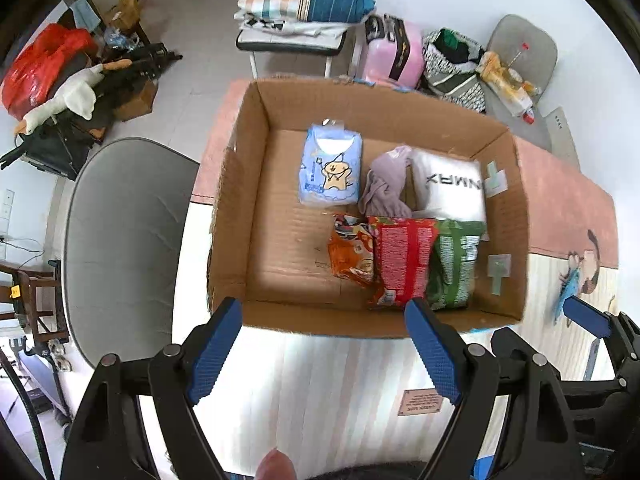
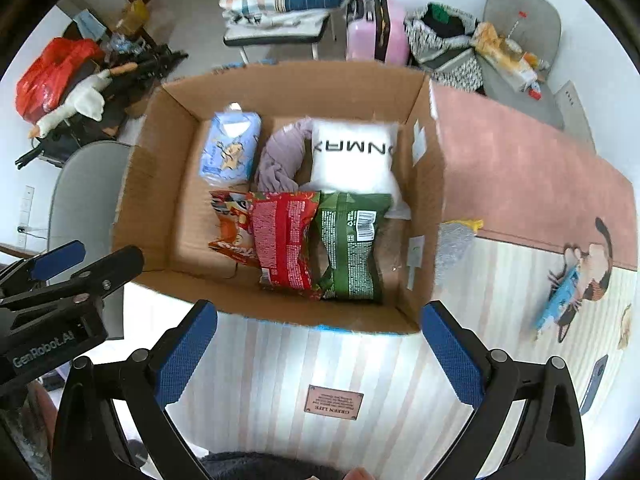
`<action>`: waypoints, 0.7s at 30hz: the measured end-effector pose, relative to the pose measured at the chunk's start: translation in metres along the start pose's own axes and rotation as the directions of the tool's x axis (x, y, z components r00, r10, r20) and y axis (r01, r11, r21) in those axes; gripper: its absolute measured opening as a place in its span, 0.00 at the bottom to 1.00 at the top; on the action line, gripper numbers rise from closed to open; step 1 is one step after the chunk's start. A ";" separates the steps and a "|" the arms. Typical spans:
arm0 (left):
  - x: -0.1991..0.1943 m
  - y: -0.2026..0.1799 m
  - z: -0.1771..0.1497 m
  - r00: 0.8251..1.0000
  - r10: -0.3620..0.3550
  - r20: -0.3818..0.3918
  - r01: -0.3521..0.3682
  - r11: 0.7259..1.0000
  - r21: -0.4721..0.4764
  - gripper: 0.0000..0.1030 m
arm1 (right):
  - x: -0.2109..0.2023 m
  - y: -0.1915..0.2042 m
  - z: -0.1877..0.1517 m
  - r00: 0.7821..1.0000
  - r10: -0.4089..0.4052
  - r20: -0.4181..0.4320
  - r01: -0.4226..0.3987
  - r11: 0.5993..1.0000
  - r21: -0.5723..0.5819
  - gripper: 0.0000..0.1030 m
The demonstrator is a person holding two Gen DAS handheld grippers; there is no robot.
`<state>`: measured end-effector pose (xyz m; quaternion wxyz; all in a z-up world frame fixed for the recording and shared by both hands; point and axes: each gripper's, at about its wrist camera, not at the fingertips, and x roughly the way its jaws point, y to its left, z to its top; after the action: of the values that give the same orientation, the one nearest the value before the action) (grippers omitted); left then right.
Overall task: Organize soft objects
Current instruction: 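Lower the orange and red bags into the box and open both grippers, then grasp the silver sponge with the left gripper while the right grasps the blue Nestlé stick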
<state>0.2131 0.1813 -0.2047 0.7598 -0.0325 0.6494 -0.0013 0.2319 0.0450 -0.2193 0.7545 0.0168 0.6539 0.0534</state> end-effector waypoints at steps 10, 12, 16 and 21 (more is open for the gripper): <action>-0.037 -0.003 -0.019 0.998 -0.002 0.070 0.004 1.000 -0.017 0.99 | -0.050 -0.006 -0.030 0.997 0.010 0.074 -0.009 1.000 -0.005 1.00; -0.041 -0.008 -0.021 0.997 0.011 0.077 -0.011 1.000 -0.004 0.99 | -0.053 -0.010 -0.034 0.996 0.023 0.082 -0.023 1.000 0.005 1.00; -0.053 -0.029 -0.023 0.992 0.057 0.115 -0.062 0.997 0.039 0.99 | -0.063 -0.032 -0.042 0.991 0.092 0.099 -0.098 0.994 0.057 1.00; -0.063 -0.089 -0.015 0.975 0.114 0.188 -0.151 0.970 0.191 0.99 | -0.069 -0.097 -0.057 0.991 0.077 0.112 -0.098 0.976 0.192 1.00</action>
<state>0.1920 0.0947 -0.1401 0.8118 0.0892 0.5769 -0.0141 0.1715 -0.0610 -0.1685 0.7792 0.1230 0.6143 0.0205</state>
